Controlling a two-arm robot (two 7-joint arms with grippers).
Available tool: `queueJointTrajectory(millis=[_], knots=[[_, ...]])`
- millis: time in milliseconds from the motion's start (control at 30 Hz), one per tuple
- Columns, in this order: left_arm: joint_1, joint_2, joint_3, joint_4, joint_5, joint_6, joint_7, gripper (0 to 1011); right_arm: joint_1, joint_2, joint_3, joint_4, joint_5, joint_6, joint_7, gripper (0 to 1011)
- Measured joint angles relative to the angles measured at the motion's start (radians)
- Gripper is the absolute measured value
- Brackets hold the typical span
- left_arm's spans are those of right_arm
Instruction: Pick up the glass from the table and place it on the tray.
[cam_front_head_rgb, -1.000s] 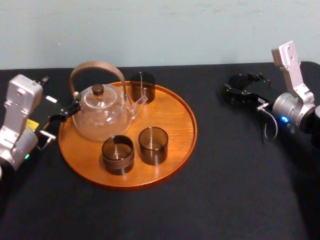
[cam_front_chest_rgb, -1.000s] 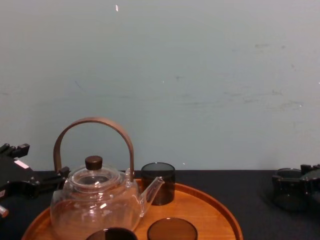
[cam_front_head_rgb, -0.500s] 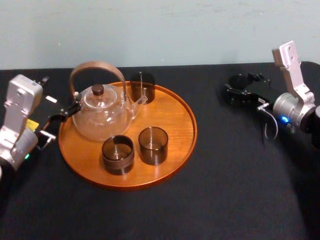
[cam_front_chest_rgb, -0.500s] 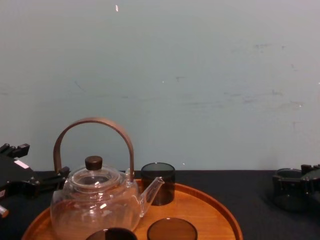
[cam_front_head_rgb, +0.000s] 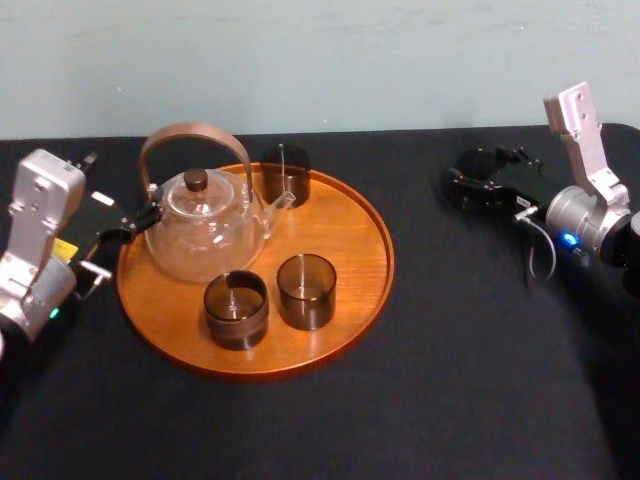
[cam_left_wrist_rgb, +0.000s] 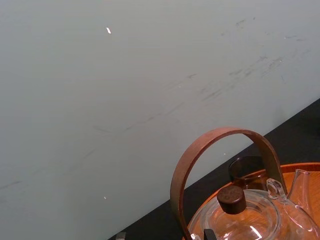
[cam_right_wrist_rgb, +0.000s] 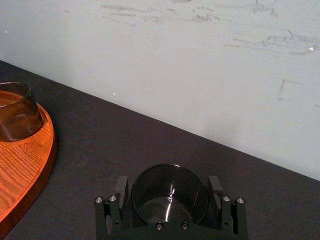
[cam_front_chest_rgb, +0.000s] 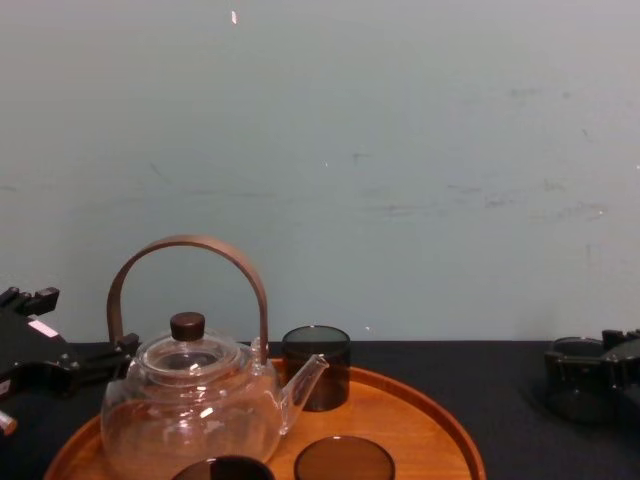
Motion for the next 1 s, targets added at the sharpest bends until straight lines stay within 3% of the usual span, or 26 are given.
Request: queueJointTrajectory(millis=[200,400,1000], knots=[[0.0,0.0,0.0,0.0,0.0,0.0,0.0,1009,0.0,0.0,0.0,0.0,0.0,0.0,0.0,1002],[0.0,0.0,0.0,0.0,0.0,0.0,0.0,1010,0.0,0.0,0.0,0.0,0.0,0.0,0.0,904],[0.0,0.0,0.0,0.0,0.0,0.0,0.0,1010,0.0,0.0,0.0,0.0,0.0,0.0,0.0,902]])
